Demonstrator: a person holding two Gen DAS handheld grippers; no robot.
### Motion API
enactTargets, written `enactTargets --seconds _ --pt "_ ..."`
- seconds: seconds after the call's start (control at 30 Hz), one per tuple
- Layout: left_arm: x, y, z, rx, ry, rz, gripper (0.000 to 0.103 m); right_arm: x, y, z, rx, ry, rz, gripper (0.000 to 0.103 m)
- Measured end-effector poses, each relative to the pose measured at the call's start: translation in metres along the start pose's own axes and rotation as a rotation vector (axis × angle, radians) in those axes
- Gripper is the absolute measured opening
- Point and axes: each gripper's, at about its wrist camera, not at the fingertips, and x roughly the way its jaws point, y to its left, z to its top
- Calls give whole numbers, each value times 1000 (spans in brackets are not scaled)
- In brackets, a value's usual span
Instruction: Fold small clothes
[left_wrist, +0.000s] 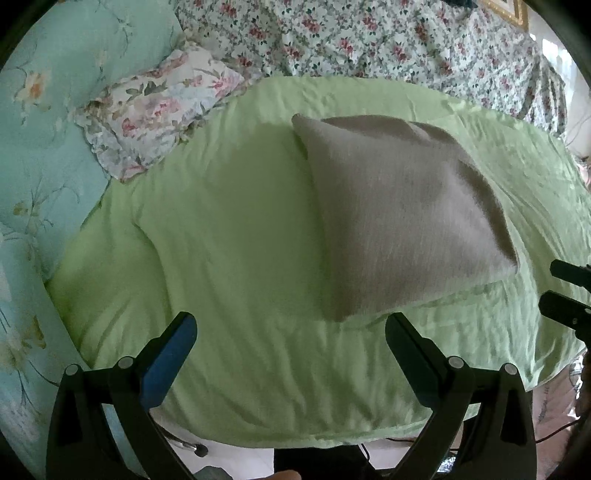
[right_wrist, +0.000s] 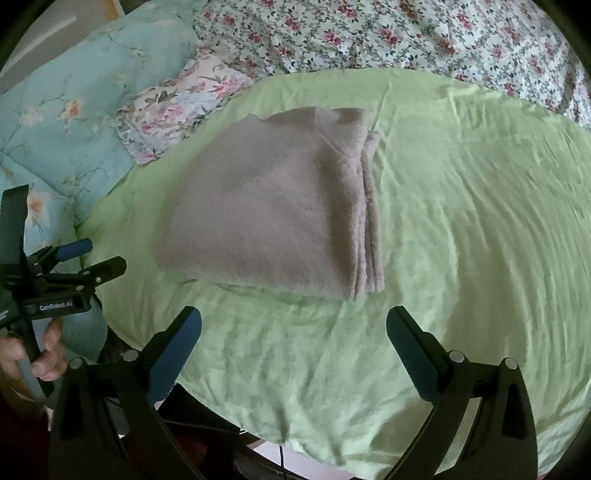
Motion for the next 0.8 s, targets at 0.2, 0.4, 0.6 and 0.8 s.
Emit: enactTargets --seconds 0.2,0.4,0.6,0.8 --pt "2 -2 5 1 -4 -1 102 6 8 9 -22 -1 13 101" --pt "12 0 15 -14 -1 -17 102 12 7 18 -25 -7 18 101" --pt "27 3 39 -53 -1 -72 102 17 -1 39 -1 -30 -7 101" --pt "41 8 61 -81 -1 -74 102 21 -19 73 37 -89 6 101"
